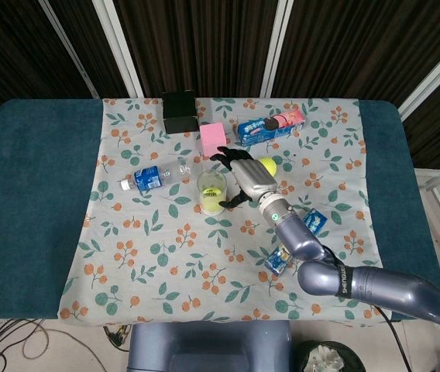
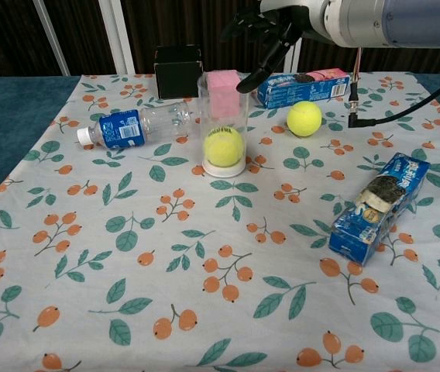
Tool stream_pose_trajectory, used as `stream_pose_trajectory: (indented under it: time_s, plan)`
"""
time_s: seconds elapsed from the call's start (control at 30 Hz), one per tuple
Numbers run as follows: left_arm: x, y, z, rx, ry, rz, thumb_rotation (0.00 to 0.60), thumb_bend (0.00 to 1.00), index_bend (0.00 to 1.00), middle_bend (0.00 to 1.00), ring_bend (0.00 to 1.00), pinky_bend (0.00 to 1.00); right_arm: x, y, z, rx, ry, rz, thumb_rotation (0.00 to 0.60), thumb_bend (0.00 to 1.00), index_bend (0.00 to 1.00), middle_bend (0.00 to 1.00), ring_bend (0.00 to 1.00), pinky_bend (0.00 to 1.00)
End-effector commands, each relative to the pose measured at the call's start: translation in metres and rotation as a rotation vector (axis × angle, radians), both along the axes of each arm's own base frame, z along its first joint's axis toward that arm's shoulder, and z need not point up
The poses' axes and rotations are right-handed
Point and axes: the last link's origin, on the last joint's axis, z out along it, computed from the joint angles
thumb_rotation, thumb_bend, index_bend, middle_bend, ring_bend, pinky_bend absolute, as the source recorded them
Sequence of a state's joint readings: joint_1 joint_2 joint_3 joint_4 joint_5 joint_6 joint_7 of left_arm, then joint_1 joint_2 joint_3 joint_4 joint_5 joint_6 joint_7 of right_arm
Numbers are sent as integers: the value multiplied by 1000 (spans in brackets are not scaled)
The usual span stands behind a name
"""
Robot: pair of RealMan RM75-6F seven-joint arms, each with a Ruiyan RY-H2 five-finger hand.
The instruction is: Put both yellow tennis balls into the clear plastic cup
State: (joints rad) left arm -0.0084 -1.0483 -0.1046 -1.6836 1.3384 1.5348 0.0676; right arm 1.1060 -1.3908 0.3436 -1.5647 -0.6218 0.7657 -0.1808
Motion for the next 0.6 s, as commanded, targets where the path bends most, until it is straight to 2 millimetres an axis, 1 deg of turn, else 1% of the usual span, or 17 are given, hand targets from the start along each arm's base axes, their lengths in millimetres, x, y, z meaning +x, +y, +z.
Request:
stream_pose_trajectory:
  time_s: [0.03,0.17,0.27,0.3,0.33,0.43,0.47,0.53,0.57,0.6]
  plan:
    - [0,0,0,1,0,1,600,88,34,0,0,40,0,-1,2,-9,-7,-4,600,177,96,24,17,0]
    - [-1,0,1,3,0,1,600,88,34,0,0,40,1,-1,12,-31,-46,-13,600,178,88,22,17,0]
    - [-1,0,1,2,0,1,600,88,34,0,0,40,-4,-2,28,-81,-42,-3,600,177,88,23,17,0]
    - [-1,0,1,3,0,2,600,88,34,0,0,40,-14,-3,41,-131,-13,3,600,177,88,23,17,0]
    - [-1,0,1,4,0,2,600,88,34,0,0,40,-21,1,48,-154,3,7,600,177,88,23,17,0]
    - [-1,1,1,3,1,1,600,88,34,0,0,40,-45,14,72,-211,51,13,600,177,87,23,17,0]
    - [0,1,0,2,2,1,600,88,34,0,0,40,-57,21,81,-238,81,19,600,177,88,23,17,0]
    - [0,1,-1,-2,4,-1,600,88,34,0,0,40,-76,31,93,-273,125,27,600,178,88,23,17,0]
    - [1,1,-2,-6,6,-4,600,88,34,0,0,40,-90,37,100,-291,160,24,600,178,88,23,17,0]
    - [1,0,-3,-8,7,-5,600,88,34,0,0,40,-99,42,103,-299,177,23,600,178,88,23,17,0]
